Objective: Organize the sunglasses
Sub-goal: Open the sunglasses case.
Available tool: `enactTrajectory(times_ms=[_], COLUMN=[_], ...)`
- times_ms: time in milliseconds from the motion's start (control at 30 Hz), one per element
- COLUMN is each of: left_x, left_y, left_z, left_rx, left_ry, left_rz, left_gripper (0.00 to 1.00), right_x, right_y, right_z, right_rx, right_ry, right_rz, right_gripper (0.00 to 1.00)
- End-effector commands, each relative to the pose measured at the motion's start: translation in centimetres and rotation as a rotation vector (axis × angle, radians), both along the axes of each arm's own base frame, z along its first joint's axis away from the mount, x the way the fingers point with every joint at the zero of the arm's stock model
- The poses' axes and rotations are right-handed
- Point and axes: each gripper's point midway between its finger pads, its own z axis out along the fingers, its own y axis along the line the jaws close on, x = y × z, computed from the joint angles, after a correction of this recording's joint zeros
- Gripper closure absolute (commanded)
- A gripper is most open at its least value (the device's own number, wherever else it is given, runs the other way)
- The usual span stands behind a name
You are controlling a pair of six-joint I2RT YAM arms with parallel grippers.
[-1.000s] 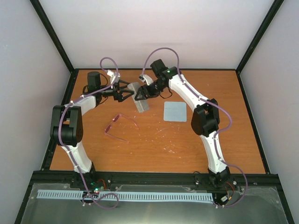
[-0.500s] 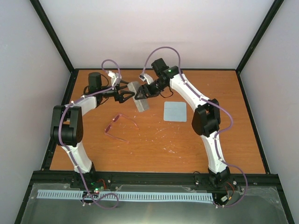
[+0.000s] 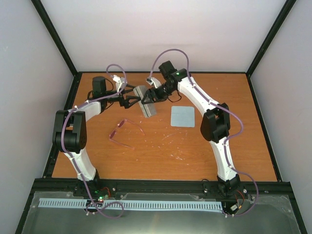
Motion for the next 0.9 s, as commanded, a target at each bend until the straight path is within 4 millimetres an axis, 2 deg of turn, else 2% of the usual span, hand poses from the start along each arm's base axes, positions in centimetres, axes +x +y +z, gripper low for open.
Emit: enactTrajectory(times_ms=[0, 267, 433, 533, 667, 733, 867], left_x=[1.5, 1.4, 1.5, 1.7, 2.0, 2.2, 2.5], left_y=[0.5, 0.6, 0.6, 0.7, 1.6, 2.3, 4.0], left_z=[-3.9, -5.4, -5.4, -5.2, -4.5, -4.0, -2.8], left_rx=[0.093, 0.13, 0.134, 0.135, 0.132, 0.134, 0.146], left_ry=[0.002, 0.006, 0.003, 0.005, 0.019, 0.024, 0.018], left_rz=[0.086, 0.091, 0.096, 0.105, 0.134, 0.152, 0.192], left_gripper=[0.01, 0.01, 0.01, 0.0, 0.01, 0.01, 0.01], right_x=[-3.3, -4.0, -3.9, -2.8, -0.7, 0.1, 1.9], right_y=[1.5, 0.1, -0.5, -1.2, -3.0, -3.6, -3.5], right_z=[10.4, 11.4, 10.1, 8.1, 3.2, 1.2, -1.4], right_rx=[0.257, 0.256, 0.206, 0.125, -0.013, -0.029, -0.005], right_ry=[-0.096, -0.083, -0.068, -0.073, -0.018, 0.014, 0.054], right_rz=[0.123, 0.116, 0.09, 0.041, -0.028, -0.03, -0.016], right_gripper=[0.81, 0.85, 0.86, 0.86, 0.86, 0.86, 0.85])
